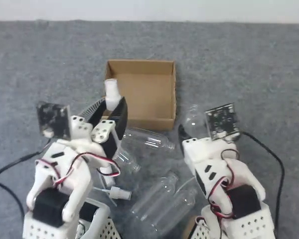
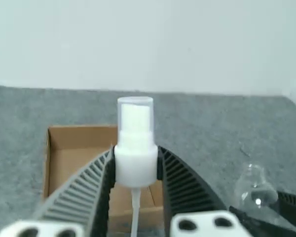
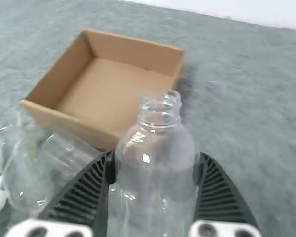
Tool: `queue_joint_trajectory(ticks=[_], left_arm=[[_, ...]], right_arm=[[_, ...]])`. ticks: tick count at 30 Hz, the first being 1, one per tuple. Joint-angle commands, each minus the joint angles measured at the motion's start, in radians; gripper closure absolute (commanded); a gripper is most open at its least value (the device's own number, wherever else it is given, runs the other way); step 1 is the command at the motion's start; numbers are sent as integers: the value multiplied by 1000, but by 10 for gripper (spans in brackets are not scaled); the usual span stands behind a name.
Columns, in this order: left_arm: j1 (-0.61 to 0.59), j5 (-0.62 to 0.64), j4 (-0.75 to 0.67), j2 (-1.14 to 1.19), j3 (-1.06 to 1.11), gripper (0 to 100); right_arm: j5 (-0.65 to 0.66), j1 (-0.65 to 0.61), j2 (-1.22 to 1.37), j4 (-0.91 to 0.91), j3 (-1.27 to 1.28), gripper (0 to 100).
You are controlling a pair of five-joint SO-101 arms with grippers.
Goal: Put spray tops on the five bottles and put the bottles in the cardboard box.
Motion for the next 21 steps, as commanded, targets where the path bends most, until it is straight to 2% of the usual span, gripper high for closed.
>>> queue_joint_trajectory(ticks=[1, 9, 21], left_arm=[[-28, 17, -48, -84, 12, 989], [-94, 52, -48, -232, 25, 989], [-95, 54, -109, -308, 59, 989]], right_arm=[[-8, -64, -15, -82, 21, 887], [-8, -148, -15, -236, 149, 887], [-5, -274, -15, -475, 322, 887]])
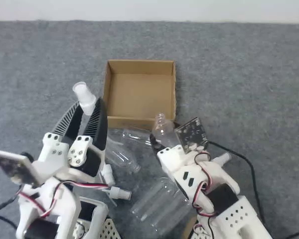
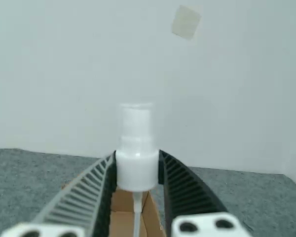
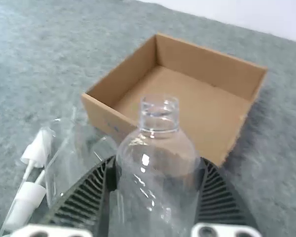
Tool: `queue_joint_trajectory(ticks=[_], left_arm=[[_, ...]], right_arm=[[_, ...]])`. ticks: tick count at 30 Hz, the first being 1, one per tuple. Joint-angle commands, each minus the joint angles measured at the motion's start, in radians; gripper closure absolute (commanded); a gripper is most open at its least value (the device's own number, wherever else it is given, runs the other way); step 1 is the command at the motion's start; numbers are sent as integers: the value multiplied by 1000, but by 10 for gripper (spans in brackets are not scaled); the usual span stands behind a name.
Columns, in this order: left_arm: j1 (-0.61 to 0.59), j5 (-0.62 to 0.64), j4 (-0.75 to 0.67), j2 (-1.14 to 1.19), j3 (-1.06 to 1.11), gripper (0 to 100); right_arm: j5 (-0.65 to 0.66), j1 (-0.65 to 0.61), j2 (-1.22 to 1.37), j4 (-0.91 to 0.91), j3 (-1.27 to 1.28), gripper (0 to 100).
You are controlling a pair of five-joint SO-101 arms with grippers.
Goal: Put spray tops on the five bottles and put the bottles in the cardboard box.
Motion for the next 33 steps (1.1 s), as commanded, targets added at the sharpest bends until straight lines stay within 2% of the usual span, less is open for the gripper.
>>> queue_joint_trajectory(ticks=[1, 7, 18, 25, 33], left_arm=[[-5, 14, -54, -21, 7, 989], [-5, 18, -58, -77, 10, 989], [-5, 61, -60, -121, 10, 989], [-5, 61, -60, -123, 10, 989], [-5, 57, -94, -123, 45, 989]], right_arm=[[0, -41, -16, -104, 23, 887], [133, -91, -16, -209, 104, 887], [140, -170, -16, -329, 175, 887], [287, -216, -16, -395, 216, 888], [293, -232, -16, -398, 221, 888]])
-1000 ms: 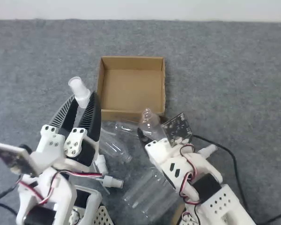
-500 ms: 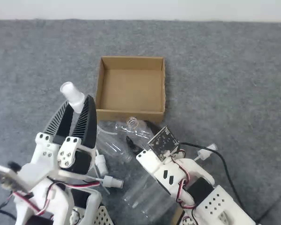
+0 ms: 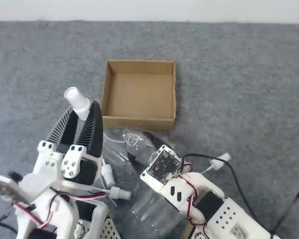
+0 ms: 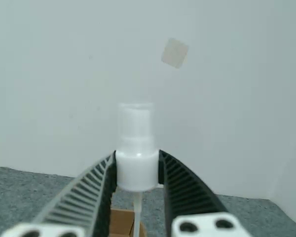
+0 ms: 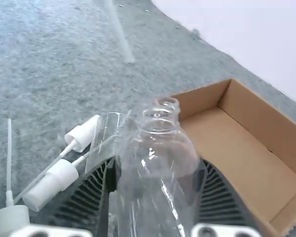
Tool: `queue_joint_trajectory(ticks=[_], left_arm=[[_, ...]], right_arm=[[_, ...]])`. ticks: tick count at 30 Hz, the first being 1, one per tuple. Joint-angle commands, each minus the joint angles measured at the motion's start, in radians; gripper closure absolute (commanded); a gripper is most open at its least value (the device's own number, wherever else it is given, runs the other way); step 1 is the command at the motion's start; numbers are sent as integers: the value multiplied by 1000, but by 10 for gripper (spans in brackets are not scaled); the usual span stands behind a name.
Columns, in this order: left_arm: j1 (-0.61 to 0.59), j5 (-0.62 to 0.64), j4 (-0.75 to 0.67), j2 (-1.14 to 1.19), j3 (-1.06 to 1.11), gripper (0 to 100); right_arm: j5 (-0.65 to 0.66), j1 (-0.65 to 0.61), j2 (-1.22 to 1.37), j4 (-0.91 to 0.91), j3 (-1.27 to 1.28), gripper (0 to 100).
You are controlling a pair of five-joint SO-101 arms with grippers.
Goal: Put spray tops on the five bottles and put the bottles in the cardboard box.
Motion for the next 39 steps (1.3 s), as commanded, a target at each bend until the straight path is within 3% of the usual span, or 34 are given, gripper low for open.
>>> queue_joint_trajectory(ticks=[1, 34, 39], left_arm=[[-5, 9, -83, -12, 41, 989], [6, 15, -189, -12, 242, 989], [68, 15, -180, -12, 259, 989]], right_arm=[[20, -8, -19, -28, -20, 888], [21, -8, -19, -28, -21, 888], [15, -8, -19, -28, -18, 888]])
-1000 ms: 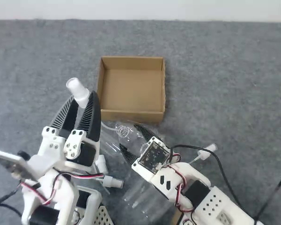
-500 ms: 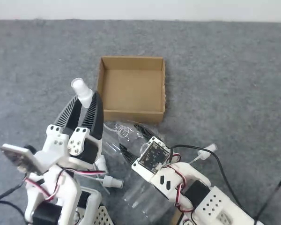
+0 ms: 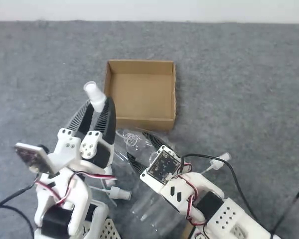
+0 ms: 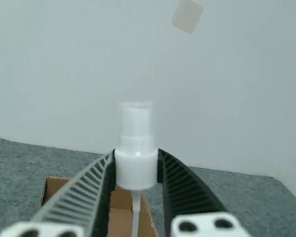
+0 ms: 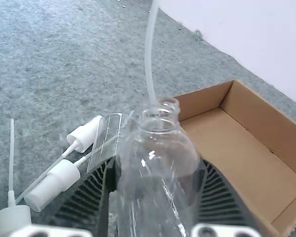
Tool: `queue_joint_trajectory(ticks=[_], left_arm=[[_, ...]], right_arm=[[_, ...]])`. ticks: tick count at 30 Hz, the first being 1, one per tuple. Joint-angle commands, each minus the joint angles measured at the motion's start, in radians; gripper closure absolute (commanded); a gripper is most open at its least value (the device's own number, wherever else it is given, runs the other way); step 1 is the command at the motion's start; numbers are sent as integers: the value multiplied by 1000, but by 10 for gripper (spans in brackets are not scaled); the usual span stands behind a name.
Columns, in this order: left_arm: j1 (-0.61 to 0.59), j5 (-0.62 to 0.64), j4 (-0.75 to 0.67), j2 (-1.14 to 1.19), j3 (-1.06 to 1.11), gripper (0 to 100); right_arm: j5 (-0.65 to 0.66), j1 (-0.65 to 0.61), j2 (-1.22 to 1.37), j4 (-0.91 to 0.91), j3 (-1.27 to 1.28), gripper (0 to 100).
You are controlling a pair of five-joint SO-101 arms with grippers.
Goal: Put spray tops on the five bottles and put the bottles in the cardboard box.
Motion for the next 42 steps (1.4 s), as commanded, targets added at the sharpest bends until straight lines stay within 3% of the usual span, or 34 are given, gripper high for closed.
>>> queue_joint_trajectory(ticks=[1, 13, 19, 25, 34, 42], left_arm=[[44, 14, -23, -12, 7, 989], [75, 11, 48, -14, 35, 987], [72, 8, 75, -14, 35, 908], [78, -44, 133, -14, 15, 862], [72, -57, 147, -14, 2, 791], [72, -58, 204, -14, -68, 791]], right_arm=[[14, -8, -19, -28, -18, 888], [12, -2, -19, -28, -18, 887], [11, -2, -19, -28, -18, 891], [-28, -1, -19, -28, -26, 992], [-35, 2, -19, -50, -26, 985], [-37, 54, -19, -65, -26, 987]])
